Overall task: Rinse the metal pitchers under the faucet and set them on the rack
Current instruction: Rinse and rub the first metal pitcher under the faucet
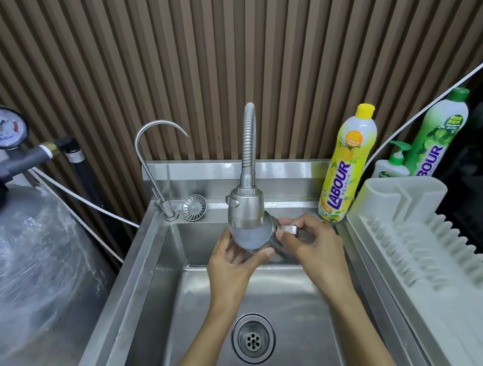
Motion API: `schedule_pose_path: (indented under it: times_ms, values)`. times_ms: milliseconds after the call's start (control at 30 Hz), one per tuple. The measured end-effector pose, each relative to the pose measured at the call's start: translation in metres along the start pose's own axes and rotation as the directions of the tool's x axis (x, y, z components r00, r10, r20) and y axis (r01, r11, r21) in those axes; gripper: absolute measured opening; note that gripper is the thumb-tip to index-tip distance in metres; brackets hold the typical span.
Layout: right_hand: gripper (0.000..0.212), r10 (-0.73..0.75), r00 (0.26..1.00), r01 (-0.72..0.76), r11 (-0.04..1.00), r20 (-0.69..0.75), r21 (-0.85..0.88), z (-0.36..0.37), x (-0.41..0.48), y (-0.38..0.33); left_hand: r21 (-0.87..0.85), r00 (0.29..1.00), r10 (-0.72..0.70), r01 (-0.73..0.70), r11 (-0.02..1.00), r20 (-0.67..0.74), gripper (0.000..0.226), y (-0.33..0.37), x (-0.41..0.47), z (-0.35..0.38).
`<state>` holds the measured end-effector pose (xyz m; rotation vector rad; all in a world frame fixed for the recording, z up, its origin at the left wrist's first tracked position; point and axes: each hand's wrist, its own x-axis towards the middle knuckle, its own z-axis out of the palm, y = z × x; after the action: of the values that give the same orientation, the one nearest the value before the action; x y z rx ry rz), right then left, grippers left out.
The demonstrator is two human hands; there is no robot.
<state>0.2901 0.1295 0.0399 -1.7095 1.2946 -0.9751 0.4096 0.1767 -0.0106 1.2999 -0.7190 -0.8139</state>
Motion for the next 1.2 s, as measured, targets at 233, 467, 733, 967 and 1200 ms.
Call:
schedule_pose_path:
  times_ms: [233, 467, 733, 967, 1200]
  values:
    - [0.02, 0.119, 0.959, -0.258, 0.736, 0.256, 0.625, 0.025, 0.005, 0.02, 0.119, 0.972, 0.232, -0.228, 0.966, -0.024, 0.079, 0.012, 0.01, -0.011]
    - [0.016, 0.226, 0.882, -0.438, 0.717, 0.414, 0.543, 0.032, 0.0, 0.016, 0.573, 0.932, 0.288, -0.114, 0.812, -0.222, 0.094, 0.025, 0.001, -0.016]
    - [0.022, 0.103, 0.993, -0.11, 0.981, 0.054, 0.158, 0.011, 0.0, 0.01, 0.273, 0.998, 0.038, -0.022, 0.962, -0.054, 0.052, 0.006, 0.001, -0.018]
    - [0.015, 0.112, 0.975, -0.207, 0.756, 0.189, 0.621, 0.021, 0.01, 0.023, 0.197, 0.961, 0.255, -0.232, 0.953, -0.102, 0.077, 0.002, 0.01, 0.001]
    - [0.015, 0.185, 0.878, -0.447, 0.648, 0.441, 0.617, 0.035, 0.009, 0.022, 0.497, 0.901, 0.399, -0.272, 0.824, -0.169, 0.086, 0.023, 0.009, -0.014]
